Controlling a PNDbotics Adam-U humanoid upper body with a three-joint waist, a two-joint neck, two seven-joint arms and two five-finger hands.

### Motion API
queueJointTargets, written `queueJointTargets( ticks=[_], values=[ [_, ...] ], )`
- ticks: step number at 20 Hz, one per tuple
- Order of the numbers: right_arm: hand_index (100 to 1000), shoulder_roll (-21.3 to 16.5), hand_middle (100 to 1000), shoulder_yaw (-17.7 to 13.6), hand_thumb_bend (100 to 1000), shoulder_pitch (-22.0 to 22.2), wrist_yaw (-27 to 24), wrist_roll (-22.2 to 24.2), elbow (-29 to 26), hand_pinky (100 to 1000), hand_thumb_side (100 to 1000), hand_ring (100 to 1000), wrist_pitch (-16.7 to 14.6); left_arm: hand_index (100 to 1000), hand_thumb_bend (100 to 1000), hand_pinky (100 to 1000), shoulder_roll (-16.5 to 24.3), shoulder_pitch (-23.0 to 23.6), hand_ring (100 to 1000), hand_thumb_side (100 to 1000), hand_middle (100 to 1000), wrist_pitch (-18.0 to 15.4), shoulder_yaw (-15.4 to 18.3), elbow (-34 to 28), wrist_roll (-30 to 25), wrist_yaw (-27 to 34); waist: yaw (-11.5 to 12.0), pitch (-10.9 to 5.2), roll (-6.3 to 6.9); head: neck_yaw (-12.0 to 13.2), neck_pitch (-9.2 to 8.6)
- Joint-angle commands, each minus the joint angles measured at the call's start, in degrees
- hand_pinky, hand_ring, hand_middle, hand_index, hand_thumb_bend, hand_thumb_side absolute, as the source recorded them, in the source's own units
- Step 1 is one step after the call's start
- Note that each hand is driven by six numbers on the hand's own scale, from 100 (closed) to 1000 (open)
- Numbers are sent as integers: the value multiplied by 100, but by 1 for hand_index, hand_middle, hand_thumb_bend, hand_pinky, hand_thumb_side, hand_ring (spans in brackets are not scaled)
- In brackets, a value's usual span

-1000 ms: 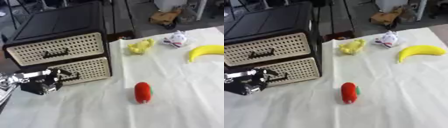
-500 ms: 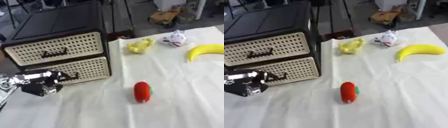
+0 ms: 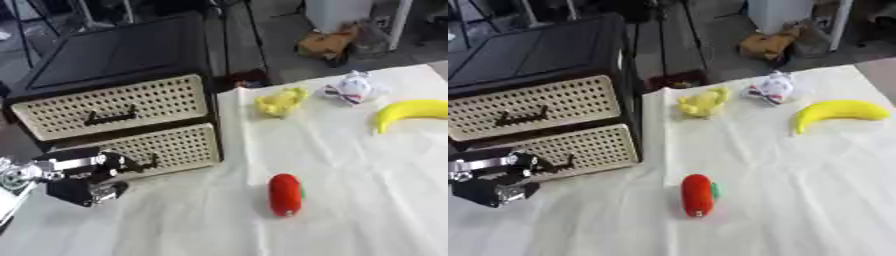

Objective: Pick up objects from table and place into drawer.

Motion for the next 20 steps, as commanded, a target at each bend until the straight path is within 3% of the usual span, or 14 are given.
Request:
queueJointTargets(
  ticks=[1, 10, 20],
  values=[
    [865, -107, 739, -55, 100, -43, 6, -14, -90, 638, 1000, 794, 4, 884, 100, 100, 184, -30, 100, 552, 100, -71, 19, -88, 105, -224, -10, -102, -43, 10, -50],
    [866, -85, 738, -68, 100, -42, -6, -1, -90, 639, 1000, 797, 34, 839, 100, 100, 230, 1, 100, 539, 100, -104, 113, 116, -103, -244, -46, -89, -4, -33, 175],
    [866, -58, 737, -84, 100, -37, -10, 7, -90, 640, 1000, 798, 76, 746, 100, 100, 240, 3, 100, 542, 100, -70, 125, 121, 2, -271, -31, -84, -23, -74, 155]
  ],
)
